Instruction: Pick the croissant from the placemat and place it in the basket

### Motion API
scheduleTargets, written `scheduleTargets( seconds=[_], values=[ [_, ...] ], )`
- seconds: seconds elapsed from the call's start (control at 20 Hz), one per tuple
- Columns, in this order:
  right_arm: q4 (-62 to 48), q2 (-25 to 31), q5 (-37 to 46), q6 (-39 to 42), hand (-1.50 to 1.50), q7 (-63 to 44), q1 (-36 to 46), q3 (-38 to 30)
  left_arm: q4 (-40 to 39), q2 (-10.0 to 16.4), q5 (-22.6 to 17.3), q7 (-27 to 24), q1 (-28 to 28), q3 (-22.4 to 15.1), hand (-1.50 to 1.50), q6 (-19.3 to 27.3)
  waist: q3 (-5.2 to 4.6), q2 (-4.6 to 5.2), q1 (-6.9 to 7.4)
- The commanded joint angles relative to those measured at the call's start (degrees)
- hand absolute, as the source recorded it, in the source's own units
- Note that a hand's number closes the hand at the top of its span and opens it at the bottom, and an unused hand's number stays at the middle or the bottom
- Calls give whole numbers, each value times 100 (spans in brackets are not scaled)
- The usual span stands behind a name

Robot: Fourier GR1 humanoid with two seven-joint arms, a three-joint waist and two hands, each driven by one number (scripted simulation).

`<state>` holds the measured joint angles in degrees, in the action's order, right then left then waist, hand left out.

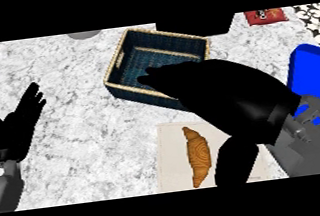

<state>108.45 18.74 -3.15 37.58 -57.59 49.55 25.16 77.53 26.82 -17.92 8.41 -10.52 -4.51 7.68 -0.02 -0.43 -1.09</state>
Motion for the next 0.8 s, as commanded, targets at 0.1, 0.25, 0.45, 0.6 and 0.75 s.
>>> scheduleTargets(
  seconds=[0.1, 0.25, 0.45, 0.6, 0.75],
  values=[
    [956, 278, 43, 138, -150, -488, -948, -153, -95, -372, 351, -159, 29, -146, 0, 100, 1, 30, 58],
    [1355, 290, 962, -38, -150, 128, -1783, 302, -330, -114, 191, 31, -343, 160, 0, -235, 2, 43, 49],
    [978, 233, 2200, -322, -150, 1533, -2483, 343, 65, -304, 296, 126, -27, 147, 0, -84, 5, 45, 115],
    [308, -95, 3090, -938, -150, 2245, -2679, 875, 129, -289, 366, 518, -381, 167, 0, 19, 7, 52, 125],
    [144, 79, 3509, -1644, -150, 3050, -3429, 951, 488, -61, 191, 408, 10, 351, 0, -291, 10, 41, 144]
  ],
)
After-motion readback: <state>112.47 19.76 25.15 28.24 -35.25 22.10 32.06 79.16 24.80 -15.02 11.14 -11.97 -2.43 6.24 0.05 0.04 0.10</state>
